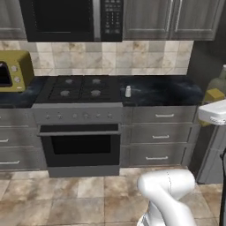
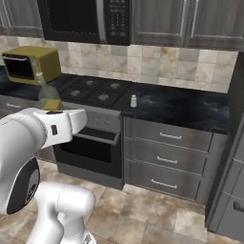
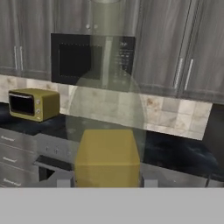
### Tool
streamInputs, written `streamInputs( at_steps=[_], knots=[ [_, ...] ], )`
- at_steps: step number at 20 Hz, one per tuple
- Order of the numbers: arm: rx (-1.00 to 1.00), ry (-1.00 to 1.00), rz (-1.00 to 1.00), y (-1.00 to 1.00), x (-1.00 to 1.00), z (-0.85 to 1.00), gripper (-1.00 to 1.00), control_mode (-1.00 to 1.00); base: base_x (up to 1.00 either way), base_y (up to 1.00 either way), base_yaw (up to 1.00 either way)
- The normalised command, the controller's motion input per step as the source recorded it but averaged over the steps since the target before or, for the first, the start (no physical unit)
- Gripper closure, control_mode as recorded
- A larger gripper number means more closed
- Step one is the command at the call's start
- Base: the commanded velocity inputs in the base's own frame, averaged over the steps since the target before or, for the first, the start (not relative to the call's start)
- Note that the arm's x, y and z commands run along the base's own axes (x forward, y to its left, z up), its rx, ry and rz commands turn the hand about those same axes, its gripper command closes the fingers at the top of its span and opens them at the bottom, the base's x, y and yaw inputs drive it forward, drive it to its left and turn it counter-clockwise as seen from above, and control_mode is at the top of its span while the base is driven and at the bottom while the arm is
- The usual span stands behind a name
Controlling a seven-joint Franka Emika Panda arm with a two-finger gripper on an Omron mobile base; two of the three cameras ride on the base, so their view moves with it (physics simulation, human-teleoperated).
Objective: Take 2 condiments from the cabinet and move them on the counter near the stove.Make sure the condiments are lined up with each other, next to each other.
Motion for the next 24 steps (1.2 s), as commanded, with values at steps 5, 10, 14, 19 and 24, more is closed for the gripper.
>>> streamInputs(
  at_steps=[5,10,14,19,24],
  knots=[
    [0.0,0.0,0.0,0.0,0.0,0.0,1.0,1.0,0.58,0.42,-0.14],
    [0.0,0.0,0.0,0.0,0.0,0.0,1.0,1.0,0.6,0.43,-0.14],
    [0.0,0.0,0.0,0.0,0.0,0.0,1.0,1.0,0.57,0.49,-0.15],
    [0.0,0.0,0.0,0.0,0.0,0.0,1.0,1.0,0.57,0.35,-0.15],
    [0.0,0.0,0.0,0.0,0.0,0.0,1.0,1.0,0.67,0.23,-0.16]
  ],
)
